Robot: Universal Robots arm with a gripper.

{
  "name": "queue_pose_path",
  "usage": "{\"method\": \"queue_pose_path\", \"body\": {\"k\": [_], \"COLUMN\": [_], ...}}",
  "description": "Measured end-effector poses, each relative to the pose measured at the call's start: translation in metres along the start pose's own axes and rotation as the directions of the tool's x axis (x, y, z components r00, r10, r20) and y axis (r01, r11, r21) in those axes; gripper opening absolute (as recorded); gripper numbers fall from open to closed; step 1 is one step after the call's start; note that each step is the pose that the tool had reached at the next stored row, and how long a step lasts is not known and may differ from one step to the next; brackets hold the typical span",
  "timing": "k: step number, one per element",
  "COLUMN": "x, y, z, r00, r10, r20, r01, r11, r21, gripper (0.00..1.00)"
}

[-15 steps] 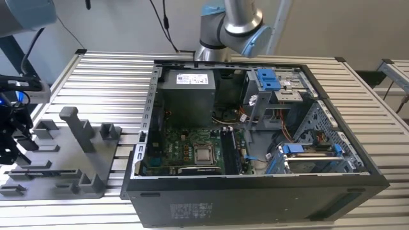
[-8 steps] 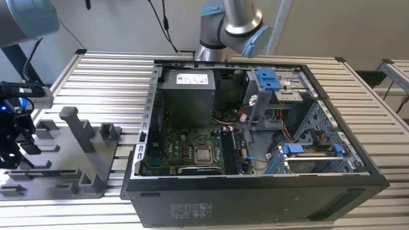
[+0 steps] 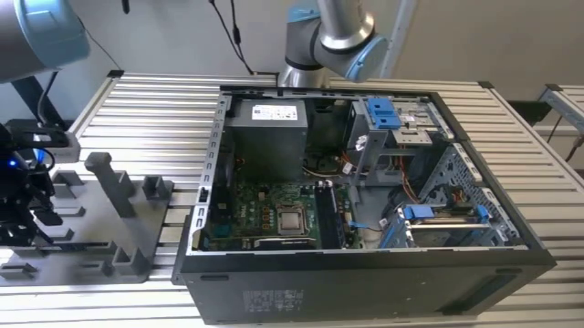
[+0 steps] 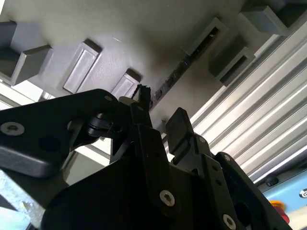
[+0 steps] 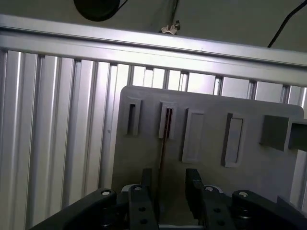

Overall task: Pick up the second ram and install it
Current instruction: 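Pick up the second ram and move it above second insertion slot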

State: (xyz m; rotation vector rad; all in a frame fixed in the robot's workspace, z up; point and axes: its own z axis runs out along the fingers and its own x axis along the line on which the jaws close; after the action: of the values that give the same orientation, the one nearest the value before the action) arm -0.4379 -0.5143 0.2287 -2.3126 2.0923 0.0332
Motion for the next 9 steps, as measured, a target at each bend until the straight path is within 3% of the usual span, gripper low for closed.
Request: {"method": "queue_pose_path", "body": {"k": [9], "x": [0.0004], "y": [0.0012], "z": [0.0164], "r00": [1.0000], "r10": [0.000], "r20": [0.0001], "r01": [0.000], "r11": [1.0000], "r21": [0.0000], "gripper": [0.42]}}
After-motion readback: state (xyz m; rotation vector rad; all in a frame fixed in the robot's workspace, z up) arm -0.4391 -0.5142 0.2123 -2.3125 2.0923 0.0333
